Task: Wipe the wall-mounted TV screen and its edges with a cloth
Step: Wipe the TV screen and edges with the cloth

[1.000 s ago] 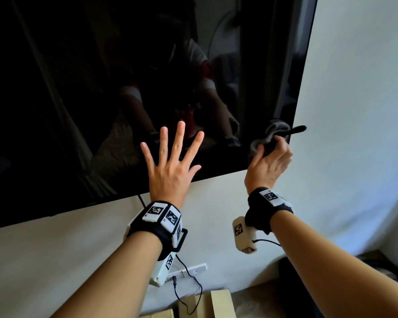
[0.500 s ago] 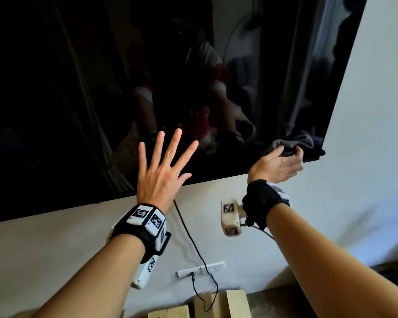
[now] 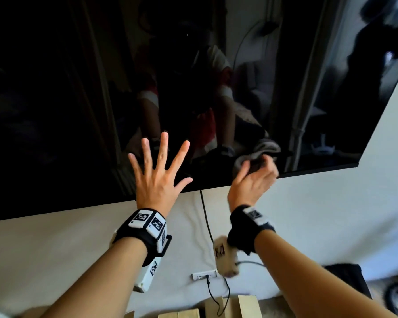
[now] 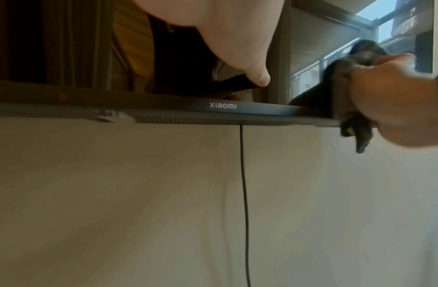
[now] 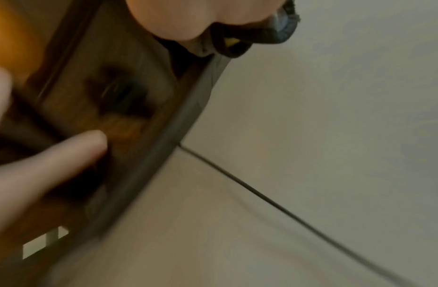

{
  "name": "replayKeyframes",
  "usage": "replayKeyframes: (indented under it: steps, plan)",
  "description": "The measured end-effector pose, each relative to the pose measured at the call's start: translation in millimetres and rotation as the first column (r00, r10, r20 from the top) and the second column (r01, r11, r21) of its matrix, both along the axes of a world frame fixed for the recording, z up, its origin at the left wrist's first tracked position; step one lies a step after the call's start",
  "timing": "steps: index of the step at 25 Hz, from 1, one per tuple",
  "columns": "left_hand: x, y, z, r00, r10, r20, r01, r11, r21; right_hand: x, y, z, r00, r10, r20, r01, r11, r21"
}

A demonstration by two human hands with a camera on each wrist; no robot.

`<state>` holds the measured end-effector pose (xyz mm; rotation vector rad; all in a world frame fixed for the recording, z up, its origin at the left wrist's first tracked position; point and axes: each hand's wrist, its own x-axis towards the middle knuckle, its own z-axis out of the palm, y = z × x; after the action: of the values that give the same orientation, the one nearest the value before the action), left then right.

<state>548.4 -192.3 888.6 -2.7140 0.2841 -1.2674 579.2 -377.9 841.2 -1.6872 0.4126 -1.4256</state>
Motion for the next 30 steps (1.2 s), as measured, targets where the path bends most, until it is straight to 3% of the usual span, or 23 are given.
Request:
replayKeyframes:
  steps: [2, 3, 4, 6, 10, 11, 14, 19, 23, 25, 28, 30]
  plan:
    - [0.7, 0.2, -0.9, 1.000, -0.018, 0.006, 0.018, 1.000, -0.003, -4.1, 8.4, -7.1, 0.998, 0.060, -0.010, -0.060, 0.984, -0.169]
    - [1.2, -0.4, -0.9, 1.000, -0.023, 0.008, 0.023, 1.000, -0.007, 2.0, 2.9, -2.8, 1.000, 0.029, -0.005, -0.029, 0.994, -0.104]
    - [0.9, -2.6, -1.3, 1.000, -0.027, 0.009, 0.027, 1.000, -0.011, 8.3, -2.6, 4.0, 1.000, -0.029, 0.005, 0.029, 0.998, 0.054]
    - [2.3, -1.3, -2.3, 0.999, -0.040, 0.008, 0.040, 0.999, -0.021, 12.6, 6.6, 18.0, 0.993, -0.117, 0.003, 0.111, 0.950, 0.291]
    - [3.6, 0.0, -4.4, 0.998, -0.057, 0.010, 0.057, 0.998, -0.023, 2.5, 41.9, 0.8, 1.000, 0.007, 0.023, -0.006, 0.999, -0.043]
    - [3.8, 0.7, -4.7, 0.998, -0.061, 0.006, 0.062, 0.998, -0.024, 5.1, 34.0, 3.1, 1.000, -0.003, 0.031, 0.003, 1.000, -0.017]
    - [5.0, 3.0, -4.2, 0.997, -0.077, -0.008, 0.077, 0.996, -0.033, 15.6, 25.4, 13.9, 0.989, -0.144, 0.025, 0.132, 0.956, 0.260]
    - [-1.0, 33.7, -8.7, 0.990, -0.134, 0.035, 0.133, 0.991, 0.012, -1.9, 63.6, -8.9, 0.999, 0.035, 0.013, -0.034, 0.995, -0.096]
    - [-6.1, 108.8, -11.5, 0.997, -0.030, 0.078, 0.035, 0.998, -0.061, 9.9, 60.5, 10.2, 0.996, -0.085, -0.001, 0.084, 0.983, 0.162]
    - [-6.2, 147.9, -6.4, 0.998, 0.016, 0.068, -0.011, 0.997, -0.080, 3.6, 92.7, 7.4, 0.998, -0.054, -0.019, 0.056, 0.990, 0.129]
    - [-2.6, 177.9, -2.2, 0.998, -0.006, 0.058, 0.007, 1.000, -0.023, -6.9, 123.3, -5.2, 0.999, 0.052, -0.007, -0.052, 0.995, -0.083]
    - [-0.7, 178.3, -4.0, 0.997, -0.032, 0.068, 0.033, 0.999, -0.007, 1.7, 121.9, 2.5, 1.000, -0.001, -0.006, 0.001, 1.000, 0.020]
